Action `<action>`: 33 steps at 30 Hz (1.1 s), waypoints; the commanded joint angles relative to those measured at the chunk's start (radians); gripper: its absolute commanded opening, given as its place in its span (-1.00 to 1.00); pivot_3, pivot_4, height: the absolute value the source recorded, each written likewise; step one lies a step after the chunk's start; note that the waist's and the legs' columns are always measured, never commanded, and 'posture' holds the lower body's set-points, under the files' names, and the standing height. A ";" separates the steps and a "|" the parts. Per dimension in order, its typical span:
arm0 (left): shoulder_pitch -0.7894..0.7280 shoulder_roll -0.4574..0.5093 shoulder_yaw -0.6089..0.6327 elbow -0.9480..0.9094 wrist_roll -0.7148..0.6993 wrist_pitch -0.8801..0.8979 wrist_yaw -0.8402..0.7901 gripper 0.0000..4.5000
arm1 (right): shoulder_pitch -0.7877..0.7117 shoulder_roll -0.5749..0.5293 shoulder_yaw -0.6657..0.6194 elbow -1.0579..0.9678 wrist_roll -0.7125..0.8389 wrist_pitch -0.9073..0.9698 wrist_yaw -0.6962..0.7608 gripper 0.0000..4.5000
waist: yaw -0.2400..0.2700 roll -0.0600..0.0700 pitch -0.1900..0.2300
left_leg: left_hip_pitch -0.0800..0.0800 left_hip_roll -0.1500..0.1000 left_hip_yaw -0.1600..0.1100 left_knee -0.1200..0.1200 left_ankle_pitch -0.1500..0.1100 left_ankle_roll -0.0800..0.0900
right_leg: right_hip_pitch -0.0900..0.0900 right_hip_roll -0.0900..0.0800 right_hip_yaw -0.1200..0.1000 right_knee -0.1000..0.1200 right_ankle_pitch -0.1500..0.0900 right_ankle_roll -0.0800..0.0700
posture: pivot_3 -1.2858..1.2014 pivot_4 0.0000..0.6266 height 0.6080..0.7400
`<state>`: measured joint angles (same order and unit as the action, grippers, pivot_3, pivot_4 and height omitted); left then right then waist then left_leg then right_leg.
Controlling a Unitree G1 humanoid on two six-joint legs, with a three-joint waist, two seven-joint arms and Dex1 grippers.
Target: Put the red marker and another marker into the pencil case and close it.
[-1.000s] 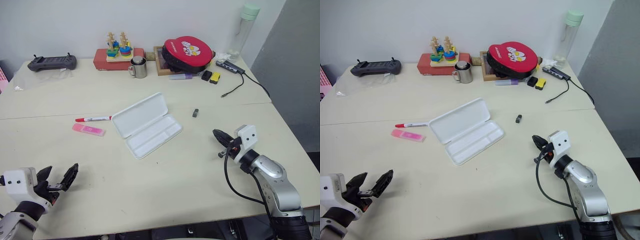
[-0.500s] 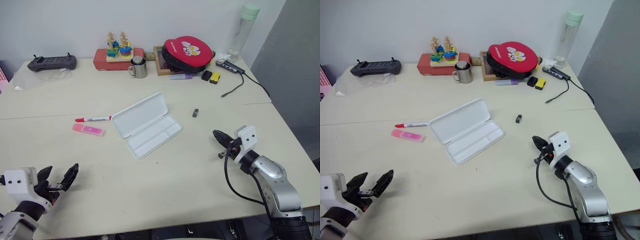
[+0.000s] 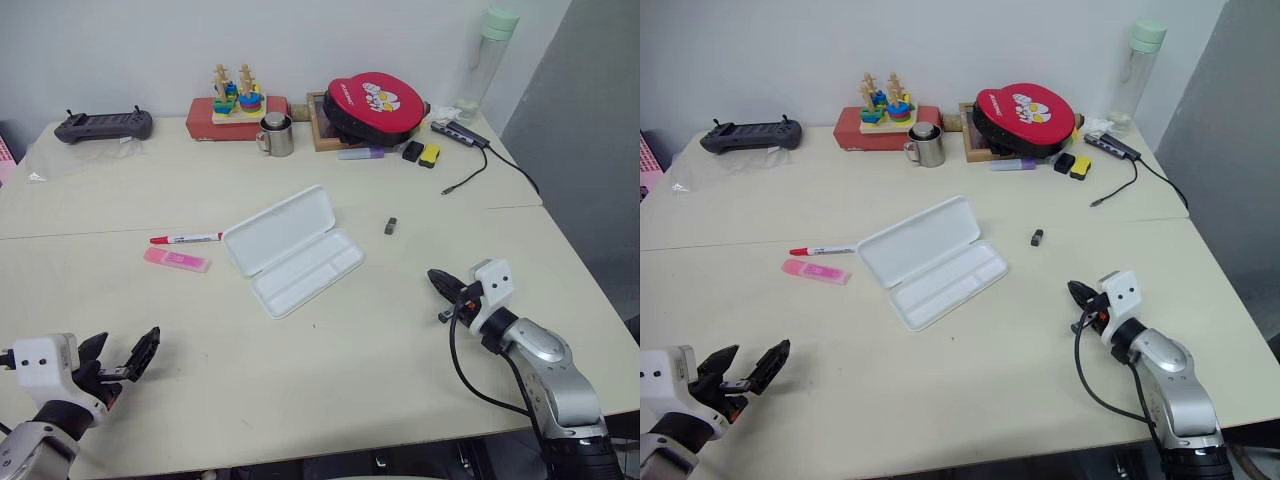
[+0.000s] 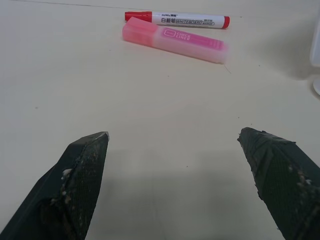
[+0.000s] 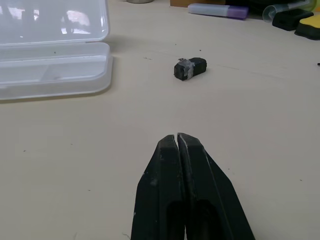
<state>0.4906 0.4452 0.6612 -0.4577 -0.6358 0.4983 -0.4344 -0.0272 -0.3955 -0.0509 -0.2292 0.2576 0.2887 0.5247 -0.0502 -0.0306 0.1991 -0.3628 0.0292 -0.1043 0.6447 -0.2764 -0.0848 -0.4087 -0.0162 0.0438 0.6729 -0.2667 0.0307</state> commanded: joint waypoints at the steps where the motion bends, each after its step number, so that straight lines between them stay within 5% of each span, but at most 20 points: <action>1: -0.001 0.031 0.015 -0.033 -0.015 0.015 -0.008 1.00 | -0.031 -0.023 0.003 -0.043 -0.002 0.039 -0.001 -0.98 | 0.000 0.000 0.000 | 0.000 0.000 0.000 0.000 0.000 0.000 | 0.000 0.000 0.000 0.000 0.000 0.000 | 0.03 -0.52 1.00; 8: 0.007 0.122 0.068 -0.032 -0.093 0.089 -0.080 1.00 | -0.143 -0.088 0.004 -0.053 0.111 0.230 0.101 -0.98 | -0.001 0.000 0.000 | 0.000 0.000 0.000 0.000 0.000 0.000 | 0.000 0.000 0.000 0.000 0.000 0.000 | 0.03 -0.52 1.00; 27: 0.037 0.197 0.067 -0.040 -0.070 0.103 -0.197 1.00 | -0.370 -0.203 0.119 0.007 0.122 0.194 0.380 0.98 | -0.004 0.000 0.001 | -0.001 0.000 0.000 0.000 0.000 0.000 | -0.001 0.000 -0.001 0.000 0.002 0.005 | 0.03 -0.52 1.00; 33: 0.010 0.224 0.064 -0.038 -0.067 0.106 -0.212 1.00 | -0.508 -0.213 0.249 0.097 0.052 0.058 0.554 0.98 | -0.008 0.001 0.001 | 0.000 0.000 0.000 0.000 0.000 0.000 | -0.001 0.000 -0.001 0.000 0.002 0.005 | 0.03 -0.52 1.00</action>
<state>0.5064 0.6522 0.7111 -0.4675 -0.7009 0.6065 -0.6422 -0.4850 -0.5990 0.1607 -0.1428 0.3319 0.4271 0.9993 -0.0578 -0.0297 0.2005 -0.3631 0.0294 -0.1043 0.6442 -0.2766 -0.0844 -0.4101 -0.0162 0.0429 0.6734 -0.2647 0.0353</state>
